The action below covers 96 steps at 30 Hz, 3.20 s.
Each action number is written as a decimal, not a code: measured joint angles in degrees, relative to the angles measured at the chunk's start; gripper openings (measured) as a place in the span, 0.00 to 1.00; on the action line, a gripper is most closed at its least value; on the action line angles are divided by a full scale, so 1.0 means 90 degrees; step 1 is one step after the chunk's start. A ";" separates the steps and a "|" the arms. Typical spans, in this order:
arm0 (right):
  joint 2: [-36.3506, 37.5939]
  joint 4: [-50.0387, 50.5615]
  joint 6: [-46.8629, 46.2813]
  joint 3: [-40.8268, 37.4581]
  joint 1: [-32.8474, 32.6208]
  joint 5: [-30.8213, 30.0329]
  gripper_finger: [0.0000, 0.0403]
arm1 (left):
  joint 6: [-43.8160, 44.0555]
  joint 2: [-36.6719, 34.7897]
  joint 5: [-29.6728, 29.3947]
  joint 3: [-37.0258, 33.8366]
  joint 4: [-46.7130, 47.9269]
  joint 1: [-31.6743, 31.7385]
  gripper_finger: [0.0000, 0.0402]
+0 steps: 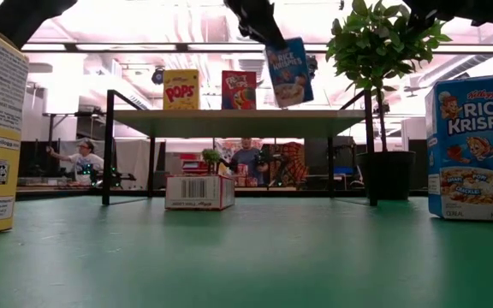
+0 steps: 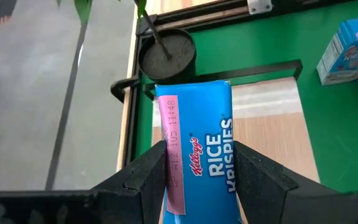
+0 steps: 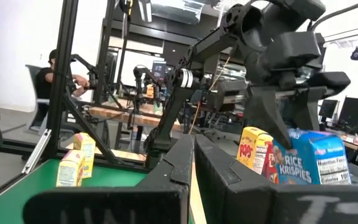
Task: Stack cereal on shelf
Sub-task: Put the top left blue cereal box on the shelf
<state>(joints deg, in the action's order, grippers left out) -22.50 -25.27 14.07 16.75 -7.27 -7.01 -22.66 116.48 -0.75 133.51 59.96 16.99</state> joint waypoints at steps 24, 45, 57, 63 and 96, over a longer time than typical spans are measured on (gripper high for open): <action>-0.0005 0.0014 0.0005 0.0000 0.0000 -0.0007 0.02 | 0.0295 0.0321 0.0253 -0.0002 -0.0002 0.0012 0.53; -0.0297 0.0291 -0.0161 0.0196 0.0007 -0.1081 0.02 | 0.0726 -0.0973 0.0253 -0.0007 0.0667 -0.0416 0.53; -0.1716 0.0299 -0.0065 0.1054 0.0007 -0.1062 0.02 | 0.1370 -0.1947 -0.0529 -0.1042 0.0846 -0.1760 0.53; -0.2390 0.0469 -0.0109 0.1607 0.0005 -0.1063 0.02 | 0.1866 -0.2955 -0.1078 -0.3085 -0.0314 -0.2357 0.53; -0.6336 0.8258 -0.1281 0.9346 0.1781 -0.0111 0.02 | 0.1882 -0.7594 -0.2215 -0.9101 -0.4904 -0.3474 0.53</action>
<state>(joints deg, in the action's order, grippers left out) -79.53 49.05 2.55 100.87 8.77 -8.01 -5.72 48.13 -20.69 51.61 15.83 -14.27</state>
